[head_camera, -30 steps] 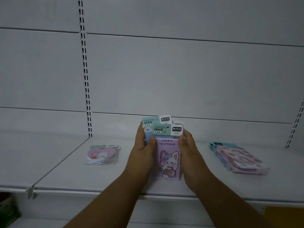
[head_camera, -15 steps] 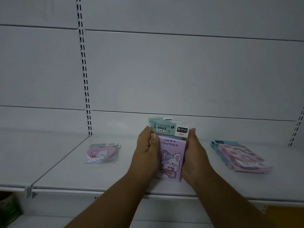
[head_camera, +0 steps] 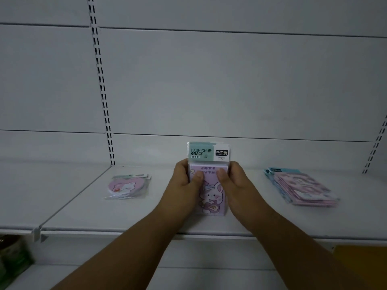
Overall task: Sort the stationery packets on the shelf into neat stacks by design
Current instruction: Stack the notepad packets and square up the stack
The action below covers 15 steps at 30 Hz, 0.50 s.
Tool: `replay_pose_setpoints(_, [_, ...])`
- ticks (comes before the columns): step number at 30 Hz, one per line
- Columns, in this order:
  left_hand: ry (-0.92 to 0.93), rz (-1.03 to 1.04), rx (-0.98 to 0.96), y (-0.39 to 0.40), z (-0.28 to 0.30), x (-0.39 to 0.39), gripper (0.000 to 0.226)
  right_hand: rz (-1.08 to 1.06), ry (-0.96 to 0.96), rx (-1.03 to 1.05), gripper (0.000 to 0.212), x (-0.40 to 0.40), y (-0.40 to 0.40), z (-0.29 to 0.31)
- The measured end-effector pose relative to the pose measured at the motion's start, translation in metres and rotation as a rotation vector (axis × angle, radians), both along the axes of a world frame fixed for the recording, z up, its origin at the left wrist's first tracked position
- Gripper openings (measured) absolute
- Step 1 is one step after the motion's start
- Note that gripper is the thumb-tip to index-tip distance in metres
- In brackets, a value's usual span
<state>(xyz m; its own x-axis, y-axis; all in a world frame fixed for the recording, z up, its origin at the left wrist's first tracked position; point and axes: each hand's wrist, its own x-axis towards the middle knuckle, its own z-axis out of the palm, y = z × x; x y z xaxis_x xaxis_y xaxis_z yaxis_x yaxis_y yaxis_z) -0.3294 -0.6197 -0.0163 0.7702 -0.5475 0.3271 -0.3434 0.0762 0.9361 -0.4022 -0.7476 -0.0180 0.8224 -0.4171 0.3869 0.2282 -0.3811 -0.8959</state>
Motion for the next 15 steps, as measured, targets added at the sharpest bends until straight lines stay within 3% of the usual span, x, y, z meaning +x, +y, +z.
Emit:
replay_pose_setpoints(4, [-0.036, -0.076, 0.138, 0.008, 0.002, -0.001, 0.034, 0.06, 0.059, -0.07, 0.027, -0.007, -0.004, 0.0])
replay_pose_setpoints(10, [-0.244, -0.109, 0.387, 0.03, 0.008, 0.009, 0.045, 0.101, 0.21, -0.272, 0.033, -0.019, -0.019, 0.007])
replay_pose_setpoints(15, [-0.343, -0.031, 0.409, 0.029, 0.01, 0.02, 0.041, 0.012, 0.203, -0.279, 0.035, -0.01, -0.019, 0.008])
